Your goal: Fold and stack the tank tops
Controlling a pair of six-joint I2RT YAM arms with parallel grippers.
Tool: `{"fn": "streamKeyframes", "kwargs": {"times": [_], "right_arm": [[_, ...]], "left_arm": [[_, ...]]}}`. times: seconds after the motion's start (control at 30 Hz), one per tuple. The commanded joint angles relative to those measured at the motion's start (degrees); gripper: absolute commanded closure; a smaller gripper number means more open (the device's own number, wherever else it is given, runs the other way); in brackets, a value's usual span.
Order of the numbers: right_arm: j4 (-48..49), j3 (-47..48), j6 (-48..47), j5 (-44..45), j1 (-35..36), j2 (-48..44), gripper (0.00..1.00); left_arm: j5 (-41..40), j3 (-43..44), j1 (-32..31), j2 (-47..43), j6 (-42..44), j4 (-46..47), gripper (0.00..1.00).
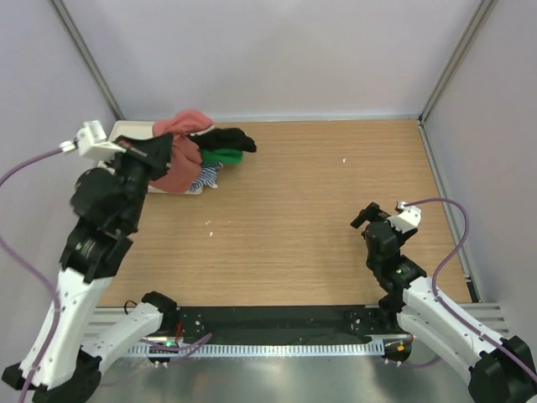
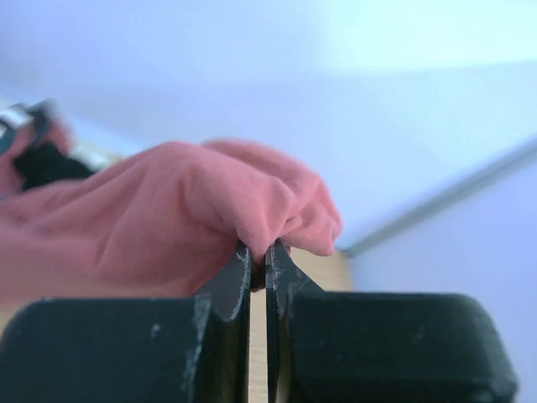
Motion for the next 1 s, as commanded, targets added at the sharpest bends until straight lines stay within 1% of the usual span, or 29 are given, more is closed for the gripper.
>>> {"fn": "streamKeyframes", "kwargs": {"times": [0.0, 0.13, 0.3, 0.43, 0.5, 0.6, 0.63, 0.67, 0.7, 0.73, 0.77, 0.8, 0.83, 0.87, 0.9, 0.93, 0.97], "right_arm": [[2.3, 1.5, 0.5, 2.0, 0.0, -0.5, 0.0], [1.8, 1.7, 0.4, 2.5, 0.0, -0.8, 0.0], [1.8, 1.7, 0.0, 2.1, 0.0, -0.9, 0.0], [3.1, 1.5, -1.2, 0.1, 0.0, -0.4, 0.01], [3.3, 1.6, -1.4, -0.2, 0.1, 0.0, 0.01], [3.3, 2.0, -1.5, -0.1, 0.1, 0.5, 0.0], [3.2, 2.0, -1.4, 0.0, 0.0, 0.5, 0.01], [3.0, 2.1, -1.4, 0.2, 0.1, 0.4, 0.01], [2.7, 2.1, -1.2, 0.4, 0.1, 0.2, 0.01], [2.4, 2.1, -0.8, 1.3, 0.0, 0.0, 0.01], [1.2, 2.4, -0.5, 1.9, 0.0, -0.3, 0.0], [1.1, 2.4, -0.2, 2.6, 0.1, -1.4, 0.01], [-0.4, 2.4, 0.4, 3.3, 0.0, -2.0, 0.01], [-1.6, 2.2, 0.9, 4.4, 0.1, -2.9, 0.01], [-2.3, 2.2, 1.0, 5.0, 0.0, -4.7, 0.01], [-3.1, 2.1, 1.6, 5.7, 0.1, -5.9, 0.01], [-5.4, 2.0, 3.3, 8.1, 0.1, -7.2, 0.01]], "left_arm": [[3.5, 0.2, -4.5, -4.8, -2.1, 4.7, 1.0], [11.3, 2.7, -7.0, -3.6, -6.4, 4.5, 1.0], [14.0, 7.4, -11.5, 0.7, -6.9, 4.6, 1.0], [15.6, 13.0, -15.9, 1.8, -7.4, 5.2, 1.0], [18.3, 14.7, -18.2, 2.0, -8.1, 5.6, 1.0], [21.5, 16.2, -21.0, 2.5, -11.0, 8.9, 1.0], [21.8, 16.4, -21.9, 3.1, -12.0, 12.0, 1.0], [24.0, 17.0, -23.4, 5.0, -13.0, 12.9, 1.0], [24.3, 17.9, -24.6, 6.6, -13.1, 13.2, 1.0], [23.9, 20.1, -27.4, 8.2, -13.0, 13.4, 1.0], [23.1, 21.5, -29.0, 11.9, -11.6, 13.6, 1.0], [20.7, 24.7, -30.5, 13.8, -10.9, 14.1, 1.0], [20.3, 26.8, -32.4, 15.9, -10.1, 14.6, 1.0], [20.2, 29.3, -32.8, 18.7, -9.8, 14.8, 1.0], [19.9, 32.0, -32.8, 23.7, -9.8, 14.5, 1.0], [19.3, 37.8, -32.9, 26.7, -9.8, 14.1, 1.0], [18.0, 41.0, -32.9, 29.5, -9.4, 13.4, 1.0]]}}
